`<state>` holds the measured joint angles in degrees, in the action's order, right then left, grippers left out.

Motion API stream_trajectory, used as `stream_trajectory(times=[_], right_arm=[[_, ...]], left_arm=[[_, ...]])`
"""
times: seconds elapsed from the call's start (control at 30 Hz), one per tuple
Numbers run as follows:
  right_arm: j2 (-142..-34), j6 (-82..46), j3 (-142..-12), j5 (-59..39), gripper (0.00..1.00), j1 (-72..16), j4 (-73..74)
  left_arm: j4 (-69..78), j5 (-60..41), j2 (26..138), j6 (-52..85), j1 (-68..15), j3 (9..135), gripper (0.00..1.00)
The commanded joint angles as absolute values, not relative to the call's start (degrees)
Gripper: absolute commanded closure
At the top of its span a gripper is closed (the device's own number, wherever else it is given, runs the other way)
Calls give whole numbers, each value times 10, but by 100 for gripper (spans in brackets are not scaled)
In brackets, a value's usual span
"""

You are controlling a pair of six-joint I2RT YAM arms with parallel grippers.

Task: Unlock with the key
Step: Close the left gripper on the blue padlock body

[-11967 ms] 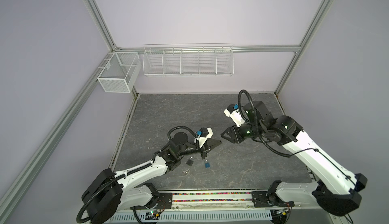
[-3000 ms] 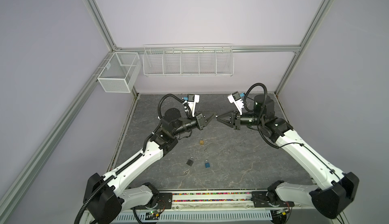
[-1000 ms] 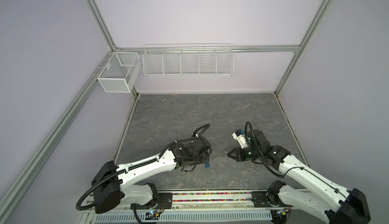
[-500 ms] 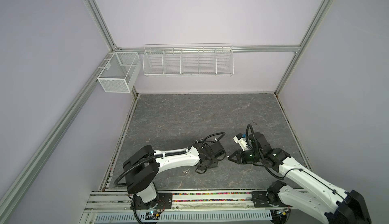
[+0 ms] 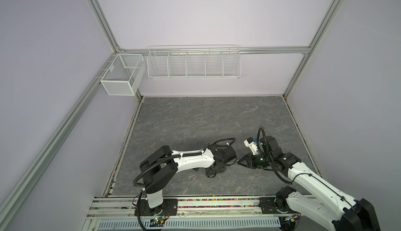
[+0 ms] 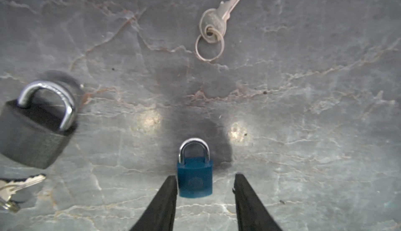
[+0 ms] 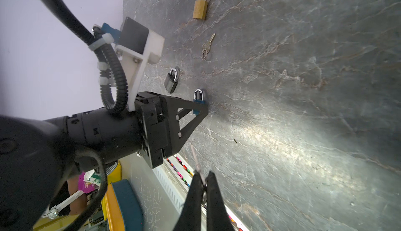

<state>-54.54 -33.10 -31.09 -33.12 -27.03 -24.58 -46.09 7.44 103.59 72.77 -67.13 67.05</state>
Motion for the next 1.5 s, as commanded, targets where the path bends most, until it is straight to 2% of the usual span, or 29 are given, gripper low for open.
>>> stream_trajectory(times=[0.0, 0.77, 1.17, 1.47], right_arm=[[-535, -319, -297, -345, 94, -263, -245], [-524, -311, -299, -343, 94, -252, -257], [-511, -309, -306, -326, 93, -251, -275], [-482, -295, -340, -267, 94, -251, -328]], left_arm=[[-508, 100, 1052, 729, -672, 690, 57], [-476, 93, 1078, 724, -669, 676, 67], [-468, 100, 1047, 723, -669, 668, 82], [-428, 119, 965, 732, -654, 663, 93]])
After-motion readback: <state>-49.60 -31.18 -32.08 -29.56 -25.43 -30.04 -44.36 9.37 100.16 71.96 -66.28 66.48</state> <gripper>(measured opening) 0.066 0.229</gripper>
